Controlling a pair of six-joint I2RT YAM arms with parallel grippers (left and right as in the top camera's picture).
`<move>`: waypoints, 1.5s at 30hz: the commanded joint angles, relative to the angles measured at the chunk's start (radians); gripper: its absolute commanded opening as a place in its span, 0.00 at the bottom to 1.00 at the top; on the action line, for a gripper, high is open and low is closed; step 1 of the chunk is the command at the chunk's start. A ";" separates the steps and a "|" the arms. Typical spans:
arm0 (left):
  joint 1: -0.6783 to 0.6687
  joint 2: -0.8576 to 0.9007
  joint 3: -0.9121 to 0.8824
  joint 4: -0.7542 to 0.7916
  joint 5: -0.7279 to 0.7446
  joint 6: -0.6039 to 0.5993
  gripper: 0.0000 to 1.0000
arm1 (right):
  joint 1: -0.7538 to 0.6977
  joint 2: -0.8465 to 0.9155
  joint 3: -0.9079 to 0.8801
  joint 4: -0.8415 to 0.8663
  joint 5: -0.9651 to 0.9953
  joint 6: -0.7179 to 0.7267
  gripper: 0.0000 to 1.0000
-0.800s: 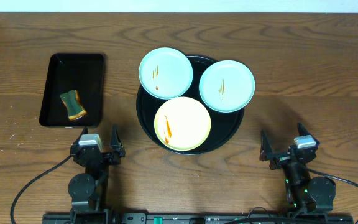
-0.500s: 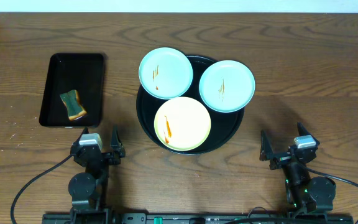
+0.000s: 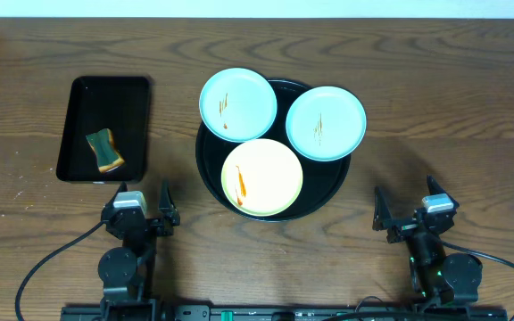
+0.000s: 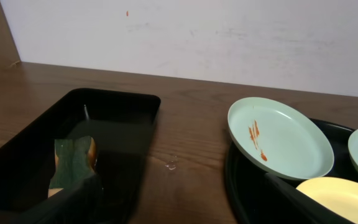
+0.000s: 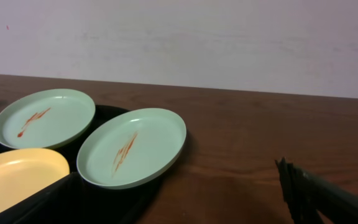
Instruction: Clean dirty plates on tray and stack at the side
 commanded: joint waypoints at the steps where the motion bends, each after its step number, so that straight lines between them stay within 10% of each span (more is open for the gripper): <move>1: -0.005 0.002 -0.008 -0.047 0.010 0.016 0.80 | 0.008 0.001 -0.002 -0.002 -0.001 0.007 0.99; 45: -0.005 0.002 -0.008 -0.047 0.010 0.016 0.81 | 0.008 0.001 -0.002 0.107 -0.013 0.007 0.99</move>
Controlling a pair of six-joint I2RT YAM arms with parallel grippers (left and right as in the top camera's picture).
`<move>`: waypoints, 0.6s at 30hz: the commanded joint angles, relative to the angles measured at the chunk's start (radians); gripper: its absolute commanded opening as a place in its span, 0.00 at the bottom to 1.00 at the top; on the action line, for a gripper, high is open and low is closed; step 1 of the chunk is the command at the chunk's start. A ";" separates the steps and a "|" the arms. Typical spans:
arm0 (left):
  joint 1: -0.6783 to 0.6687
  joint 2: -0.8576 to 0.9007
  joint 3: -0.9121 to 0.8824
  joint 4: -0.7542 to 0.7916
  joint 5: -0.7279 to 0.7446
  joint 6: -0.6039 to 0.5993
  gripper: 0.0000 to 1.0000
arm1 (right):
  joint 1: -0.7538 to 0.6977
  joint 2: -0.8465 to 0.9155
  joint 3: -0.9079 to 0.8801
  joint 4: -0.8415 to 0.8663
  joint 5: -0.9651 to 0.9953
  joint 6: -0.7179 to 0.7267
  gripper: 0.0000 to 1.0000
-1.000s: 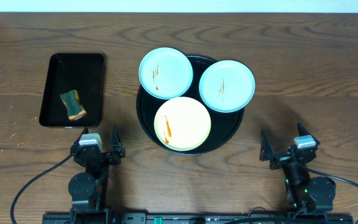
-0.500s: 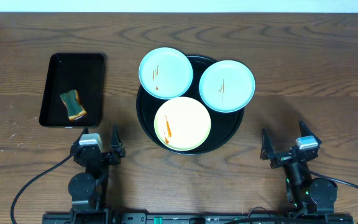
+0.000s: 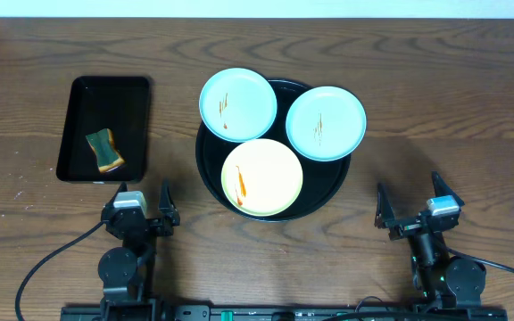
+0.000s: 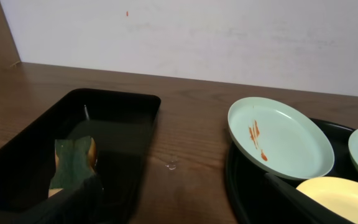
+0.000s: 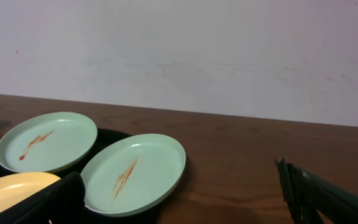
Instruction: Clean dirty plates on tray and stack at the side
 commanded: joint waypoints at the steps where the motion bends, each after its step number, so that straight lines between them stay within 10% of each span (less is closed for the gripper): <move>1: -0.005 0.002 -0.008 -0.047 0.010 0.014 0.80 | 0.008 0.000 -0.002 0.006 -0.006 0.008 0.99; 18: -0.005 0.002 -0.008 -0.047 0.010 0.014 0.80 | 0.008 0.000 -0.002 0.086 -0.037 0.056 0.99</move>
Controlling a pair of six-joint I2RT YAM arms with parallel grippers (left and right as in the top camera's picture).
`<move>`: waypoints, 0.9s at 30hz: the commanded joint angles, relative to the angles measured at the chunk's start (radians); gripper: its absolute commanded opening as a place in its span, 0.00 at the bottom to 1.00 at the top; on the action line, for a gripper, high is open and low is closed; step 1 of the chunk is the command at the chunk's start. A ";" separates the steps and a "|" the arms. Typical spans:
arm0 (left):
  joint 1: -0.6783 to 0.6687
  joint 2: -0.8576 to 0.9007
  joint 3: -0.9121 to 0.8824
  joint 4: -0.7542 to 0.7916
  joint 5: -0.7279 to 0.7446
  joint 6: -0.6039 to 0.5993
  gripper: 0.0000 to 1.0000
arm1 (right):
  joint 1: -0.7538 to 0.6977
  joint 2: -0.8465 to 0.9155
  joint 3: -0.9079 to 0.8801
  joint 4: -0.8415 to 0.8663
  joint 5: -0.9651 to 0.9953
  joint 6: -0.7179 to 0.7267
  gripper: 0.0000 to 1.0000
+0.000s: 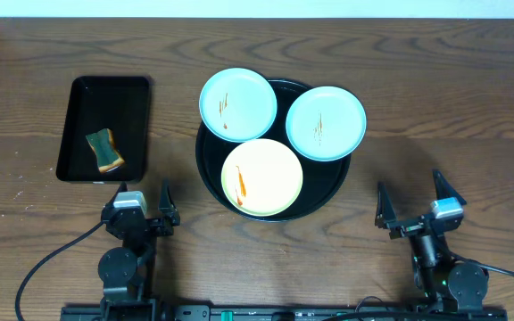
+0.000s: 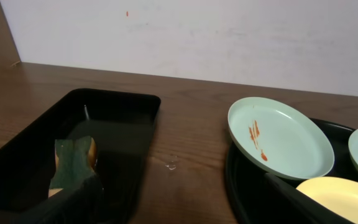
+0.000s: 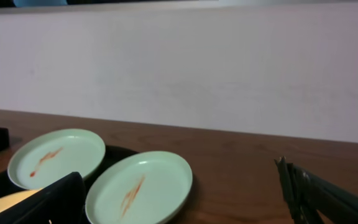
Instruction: Clean dirty plates on tray and stack at the side
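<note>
A round black tray (image 1: 211, 169) holds three plates streaked with red sauce: a pale green one (image 1: 237, 103) at the back left, another pale green one (image 1: 326, 122) at the back right, and a yellow one (image 1: 261, 176) in front. A green and yellow sponge (image 1: 103, 150) lies in a rectangular black tray (image 1: 74, 107) on the left. My left gripper (image 1: 141, 212) stands open near the front edge, below that tray. My right gripper (image 1: 413, 207) stands open at the front right, beside the round tray. Both hold nothing.
The wooden table (image 1: 453, 98) stretches bare to the right of the round tray and behind it. A white wall (image 3: 179, 68) runs along the far side. Cables trail from both arm bases at the front edge.
My right gripper has tilted up a little further, so the plates sit lower in its view. The left arm and the plates have not moved.
Both grippers rested open near the front edge, with three dirty plates on the round tray and the sponge in the left tray. Over the moments my right wrist rose and shifted slightly right; all else stayed put.
</note>
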 commanded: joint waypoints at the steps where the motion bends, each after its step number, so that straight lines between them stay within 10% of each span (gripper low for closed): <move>1: -0.005 0.002 -0.008 -0.047 0.010 0.014 0.81 | 0.008 0.000 -0.002 0.017 -0.015 0.026 0.99; 27: -0.005 0.002 -0.008 -0.047 0.010 0.014 0.80 | 0.008 0.000 -0.002 0.158 -0.038 0.026 0.99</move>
